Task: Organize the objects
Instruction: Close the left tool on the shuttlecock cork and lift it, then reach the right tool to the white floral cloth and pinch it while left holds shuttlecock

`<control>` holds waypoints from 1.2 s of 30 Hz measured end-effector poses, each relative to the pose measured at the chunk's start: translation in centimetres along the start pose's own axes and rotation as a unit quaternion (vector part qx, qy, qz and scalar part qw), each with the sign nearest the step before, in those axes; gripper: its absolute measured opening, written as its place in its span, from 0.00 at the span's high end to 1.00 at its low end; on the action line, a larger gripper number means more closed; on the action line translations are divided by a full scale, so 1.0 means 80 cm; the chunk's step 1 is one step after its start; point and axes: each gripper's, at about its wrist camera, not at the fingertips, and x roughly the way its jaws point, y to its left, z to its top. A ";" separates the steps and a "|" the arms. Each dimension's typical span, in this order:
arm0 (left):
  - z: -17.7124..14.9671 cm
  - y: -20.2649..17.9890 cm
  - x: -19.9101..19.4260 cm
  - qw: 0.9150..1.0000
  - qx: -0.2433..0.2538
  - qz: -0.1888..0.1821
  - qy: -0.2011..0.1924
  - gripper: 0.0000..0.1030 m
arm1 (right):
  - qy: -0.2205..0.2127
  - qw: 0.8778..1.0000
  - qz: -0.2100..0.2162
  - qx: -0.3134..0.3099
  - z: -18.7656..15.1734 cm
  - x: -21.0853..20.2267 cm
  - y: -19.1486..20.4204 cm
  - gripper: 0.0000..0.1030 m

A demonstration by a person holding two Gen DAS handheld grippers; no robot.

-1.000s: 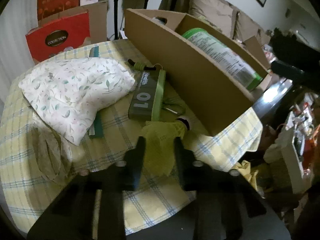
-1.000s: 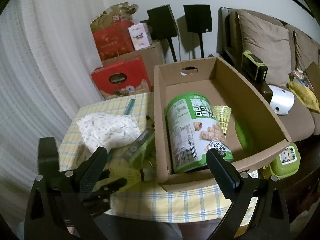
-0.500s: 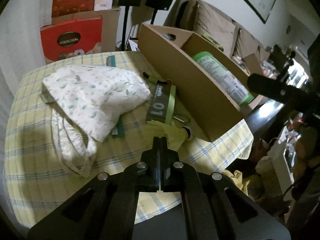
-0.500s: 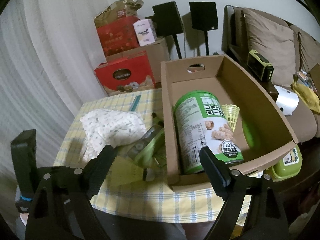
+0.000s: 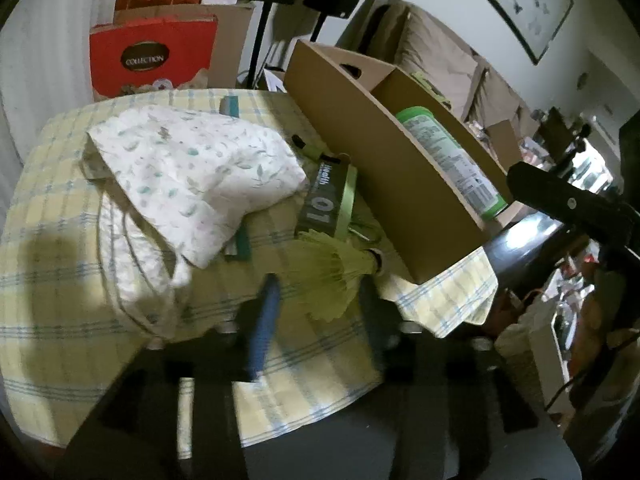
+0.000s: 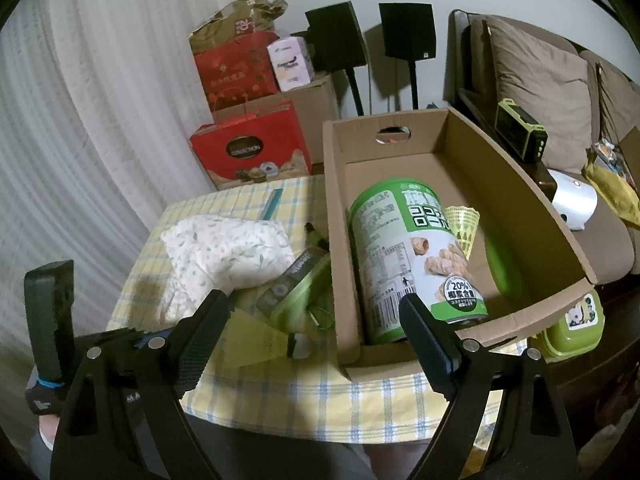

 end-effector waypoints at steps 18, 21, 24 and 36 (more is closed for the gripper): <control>0.000 -0.026 0.034 1.000 0.017 -0.011 0.024 0.99 | 0.006 1.000 0.000 -0.002 -0.005 0.001 -0.005 0.14; 0.001 -0.024 0.016 1.000 0.024 -0.012 0.013 0.99 | 0.005 1.000 0.002 -0.005 -0.004 0.002 -0.002 0.14; 0.000 -0.015 -0.006 1.000 0.017 -0.017 0.000 0.99 | 0.006 1.000 0.006 -0.009 0.000 0.005 0.004 0.14; 0.012 0.044 -0.089 0.997 -0.039 0.009 -0.058 0.99 | 0.019 0.999 0.030 -0.036 0.019 0.039 0.048 0.14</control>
